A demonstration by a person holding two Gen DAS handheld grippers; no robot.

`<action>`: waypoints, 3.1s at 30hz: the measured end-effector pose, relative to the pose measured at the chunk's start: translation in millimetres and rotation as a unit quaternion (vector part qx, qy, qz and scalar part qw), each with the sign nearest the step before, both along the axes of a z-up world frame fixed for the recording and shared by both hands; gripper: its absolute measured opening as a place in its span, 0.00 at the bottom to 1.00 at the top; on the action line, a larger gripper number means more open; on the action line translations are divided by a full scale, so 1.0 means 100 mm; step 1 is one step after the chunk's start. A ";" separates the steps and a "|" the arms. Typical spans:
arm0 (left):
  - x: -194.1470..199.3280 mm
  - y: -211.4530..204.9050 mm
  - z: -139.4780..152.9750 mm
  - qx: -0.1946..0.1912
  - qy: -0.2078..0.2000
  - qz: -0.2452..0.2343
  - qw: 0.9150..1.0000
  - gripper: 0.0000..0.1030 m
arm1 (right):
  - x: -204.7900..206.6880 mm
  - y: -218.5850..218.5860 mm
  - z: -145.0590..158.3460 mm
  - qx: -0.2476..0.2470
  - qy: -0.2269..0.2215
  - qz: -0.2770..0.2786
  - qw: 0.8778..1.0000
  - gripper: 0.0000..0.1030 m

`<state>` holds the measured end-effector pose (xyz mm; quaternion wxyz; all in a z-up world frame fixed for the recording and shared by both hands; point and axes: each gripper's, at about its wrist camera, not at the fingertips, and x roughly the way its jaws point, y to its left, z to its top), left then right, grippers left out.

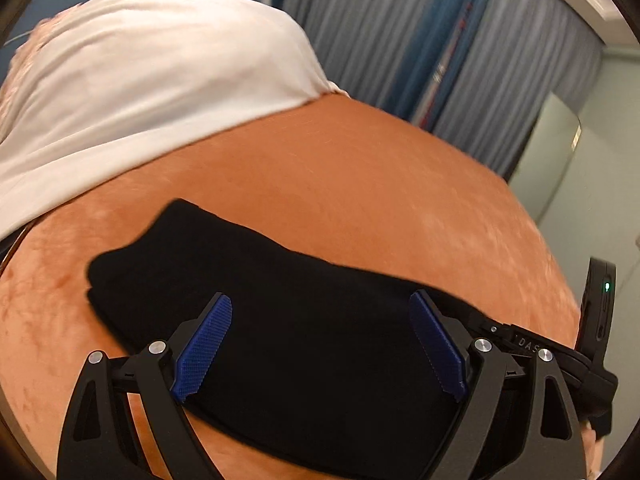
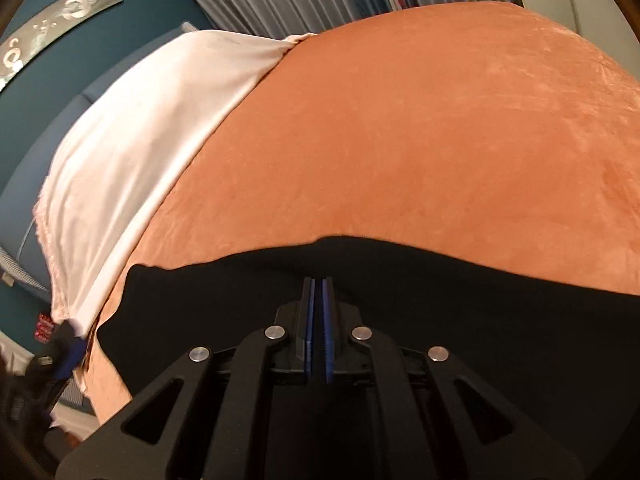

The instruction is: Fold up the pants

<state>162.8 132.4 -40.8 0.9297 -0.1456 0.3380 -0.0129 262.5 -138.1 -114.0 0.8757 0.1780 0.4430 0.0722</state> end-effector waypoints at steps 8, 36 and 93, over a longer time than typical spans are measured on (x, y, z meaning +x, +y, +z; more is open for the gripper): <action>0.08 -0.89 -0.29 0.146 0.036 -0.072 0.986 0.85 | -0.40 -0.35 0.03 -0.041 -0.013 -0.034 0.998 0.02; 0.03 -2.32 -0.70 0.255 0.055 -0.112 0.959 0.85 | -1.73 -1.92 -0.02 -0.025 -0.089 -0.203 0.975 0.11; -0.40 -0.92 -0.62 0.073 0.026 0.006 0.997 0.86 | -3.21 -3.95 -0.08 0.062 -0.099 -0.453 0.884 0.60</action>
